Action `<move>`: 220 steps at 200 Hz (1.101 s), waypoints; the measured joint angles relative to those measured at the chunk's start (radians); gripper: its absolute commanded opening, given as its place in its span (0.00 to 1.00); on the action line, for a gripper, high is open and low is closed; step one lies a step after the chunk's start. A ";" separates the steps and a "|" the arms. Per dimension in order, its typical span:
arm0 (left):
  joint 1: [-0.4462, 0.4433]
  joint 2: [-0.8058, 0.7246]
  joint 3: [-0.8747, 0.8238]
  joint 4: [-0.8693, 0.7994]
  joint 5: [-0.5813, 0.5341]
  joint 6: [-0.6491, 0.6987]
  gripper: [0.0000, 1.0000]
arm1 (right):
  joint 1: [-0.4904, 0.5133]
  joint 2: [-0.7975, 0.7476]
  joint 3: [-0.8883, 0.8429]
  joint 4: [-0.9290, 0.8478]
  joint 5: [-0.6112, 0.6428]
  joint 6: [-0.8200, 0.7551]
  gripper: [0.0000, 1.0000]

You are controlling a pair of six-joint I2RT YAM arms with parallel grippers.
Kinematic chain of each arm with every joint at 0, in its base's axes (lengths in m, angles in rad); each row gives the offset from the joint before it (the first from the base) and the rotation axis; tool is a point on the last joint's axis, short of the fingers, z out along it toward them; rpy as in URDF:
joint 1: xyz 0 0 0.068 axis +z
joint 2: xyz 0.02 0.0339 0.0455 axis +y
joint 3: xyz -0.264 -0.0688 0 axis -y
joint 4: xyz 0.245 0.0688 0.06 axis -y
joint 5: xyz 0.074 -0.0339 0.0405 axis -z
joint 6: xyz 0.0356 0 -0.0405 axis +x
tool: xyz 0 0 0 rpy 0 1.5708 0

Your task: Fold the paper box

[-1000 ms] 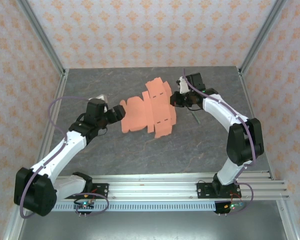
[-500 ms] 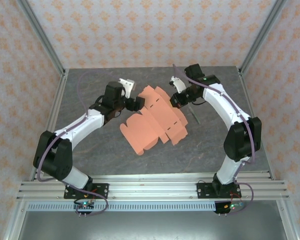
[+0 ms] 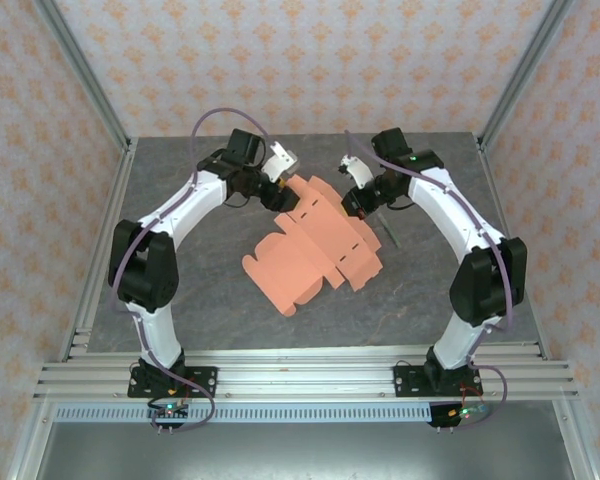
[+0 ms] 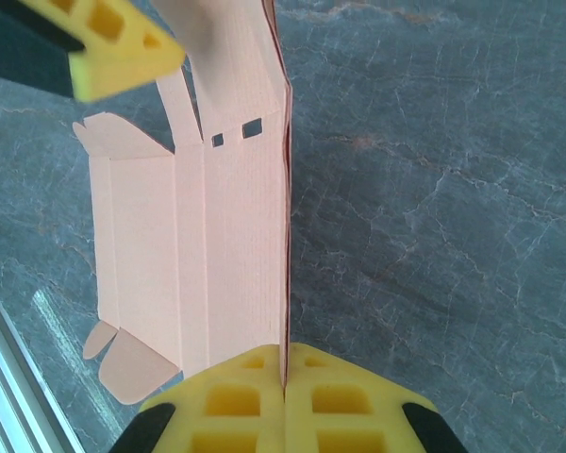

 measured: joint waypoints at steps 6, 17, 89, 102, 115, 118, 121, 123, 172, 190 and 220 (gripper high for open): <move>0.000 0.007 0.005 -0.021 0.020 0.010 0.47 | 0.000 -0.006 -0.006 0.008 0.000 0.000 0.00; -0.001 0.016 0.013 -0.050 0.048 0.033 0.36 | 0.000 -0.016 -0.018 0.023 0.001 0.003 0.00; 0.001 0.062 0.123 -0.206 0.144 0.107 0.09 | 0.011 -0.099 -0.159 0.151 0.061 0.042 0.11; 0.001 0.068 0.129 -0.235 0.151 0.122 0.08 | 0.012 -0.103 -0.176 0.165 0.064 0.042 0.13; 0.001 0.068 0.130 -0.260 0.160 0.134 0.09 | 0.012 -0.103 -0.185 0.174 0.064 0.042 0.13; 0.002 0.068 0.130 -0.263 0.162 0.134 0.09 | 0.012 -0.104 -0.187 0.176 0.064 0.042 0.13; 0.003 0.068 0.130 -0.266 0.164 0.135 0.08 | 0.012 -0.104 -0.188 0.177 0.064 0.042 0.13; 0.003 0.068 0.131 -0.267 0.165 0.136 0.08 | 0.012 -0.104 -0.188 0.178 0.064 0.042 0.13; 0.012 0.068 0.142 -0.296 0.180 0.156 0.09 | 0.014 -0.104 -0.210 0.208 0.063 0.041 0.22; 0.012 0.068 0.142 -0.305 0.182 0.159 0.09 | 0.014 -0.104 -0.217 0.209 0.063 0.041 0.22; 0.012 0.068 0.142 -0.314 0.187 0.159 0.08 | 0.014 -0.104 -0.222 0.209 0.061 0.041 0.24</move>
